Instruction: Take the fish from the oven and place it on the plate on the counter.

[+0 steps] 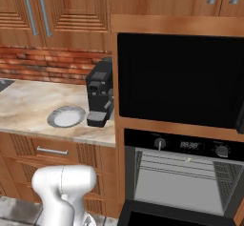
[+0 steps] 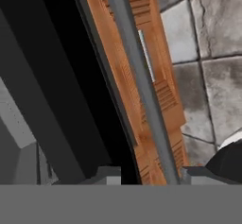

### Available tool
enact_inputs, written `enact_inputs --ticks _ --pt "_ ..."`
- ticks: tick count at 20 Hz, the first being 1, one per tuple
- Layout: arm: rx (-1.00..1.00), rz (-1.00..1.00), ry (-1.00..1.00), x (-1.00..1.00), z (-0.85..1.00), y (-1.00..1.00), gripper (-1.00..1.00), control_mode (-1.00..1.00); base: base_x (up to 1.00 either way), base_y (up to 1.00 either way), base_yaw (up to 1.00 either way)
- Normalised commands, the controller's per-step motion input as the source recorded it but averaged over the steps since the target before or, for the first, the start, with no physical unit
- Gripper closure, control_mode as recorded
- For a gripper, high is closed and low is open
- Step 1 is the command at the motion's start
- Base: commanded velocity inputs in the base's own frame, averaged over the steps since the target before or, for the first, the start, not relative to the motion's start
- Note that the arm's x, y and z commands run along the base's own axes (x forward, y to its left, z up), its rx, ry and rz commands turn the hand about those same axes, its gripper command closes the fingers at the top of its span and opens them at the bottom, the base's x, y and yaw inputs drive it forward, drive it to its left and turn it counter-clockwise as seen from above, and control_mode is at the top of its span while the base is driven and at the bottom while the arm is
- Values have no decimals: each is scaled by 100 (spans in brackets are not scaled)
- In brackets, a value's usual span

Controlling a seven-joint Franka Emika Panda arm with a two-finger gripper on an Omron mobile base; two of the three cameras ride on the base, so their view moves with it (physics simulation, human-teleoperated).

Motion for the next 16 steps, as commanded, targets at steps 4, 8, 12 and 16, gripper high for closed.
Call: enact_inputs --ticks 4,8,12,16 --pt "0 0 -11 -28 99 0 -100 -100 0 0 0" --pt "0 0 -12 -26 100 0 -100 -100 0 0 0" --pt "0 0 -14 -24 100 1 -100 -100 0 0 0" --pt "0 0 -13 -14 99 11 -100 -100 0 0 0"
